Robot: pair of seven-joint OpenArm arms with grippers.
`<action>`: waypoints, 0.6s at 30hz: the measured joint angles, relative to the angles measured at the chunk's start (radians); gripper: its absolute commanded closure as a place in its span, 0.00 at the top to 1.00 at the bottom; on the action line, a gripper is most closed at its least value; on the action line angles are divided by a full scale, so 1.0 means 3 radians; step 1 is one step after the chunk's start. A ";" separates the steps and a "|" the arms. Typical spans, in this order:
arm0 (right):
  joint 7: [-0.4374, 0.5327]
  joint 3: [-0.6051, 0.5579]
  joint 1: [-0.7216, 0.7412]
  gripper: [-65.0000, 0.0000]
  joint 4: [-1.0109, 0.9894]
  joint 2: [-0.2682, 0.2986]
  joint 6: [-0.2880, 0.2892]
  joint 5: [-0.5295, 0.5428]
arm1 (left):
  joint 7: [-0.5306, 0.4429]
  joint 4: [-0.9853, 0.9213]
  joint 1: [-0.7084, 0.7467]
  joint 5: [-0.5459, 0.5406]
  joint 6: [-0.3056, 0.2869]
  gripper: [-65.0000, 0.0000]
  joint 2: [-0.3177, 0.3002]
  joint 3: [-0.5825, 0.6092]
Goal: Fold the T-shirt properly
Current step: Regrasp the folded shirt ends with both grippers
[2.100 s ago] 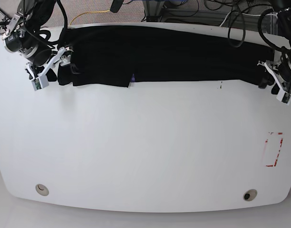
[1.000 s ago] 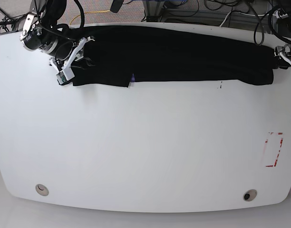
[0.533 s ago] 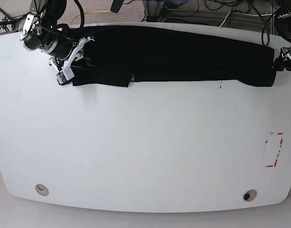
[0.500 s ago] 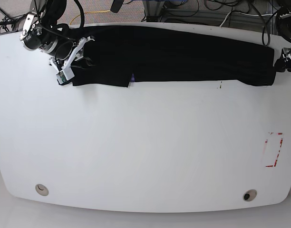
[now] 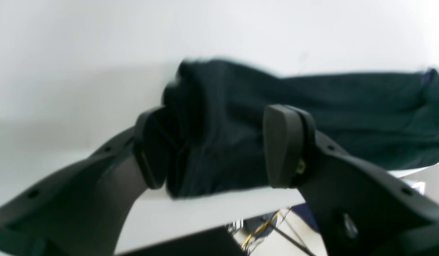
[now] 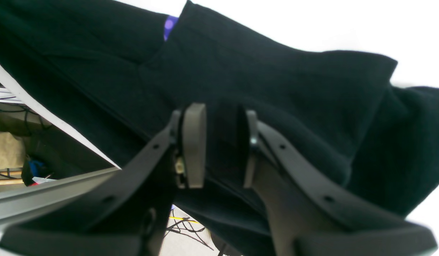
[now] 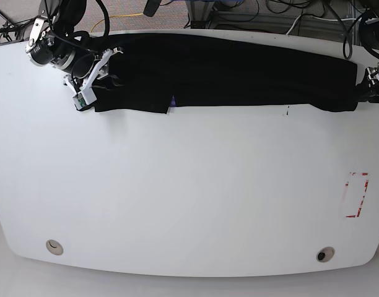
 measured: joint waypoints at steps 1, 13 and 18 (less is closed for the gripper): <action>0.0001 0.0000 0.0001 0.22 0.0000 -0.0001 0.0000 0.0000 | 0.0000 -0.0006 -0.0051 -0.0003 0.0001 0.58 0.0003 0.0003; 0.0001 -0.0001 0.0027 0.22 -0.0088 0.0000 0.0000 0.0000 | -0.0015 -0.0340 -0.0243 0.0607 0.0000 0.58 0.0088 0.0009; 0.0001 -0.0003 0.0028 0.22 -0.0088 0.0000 0.0000 -0.0001 | -0.0036 -0.0337 -0.0245 0.0928 0.0000 0.58 0.0099 0.0009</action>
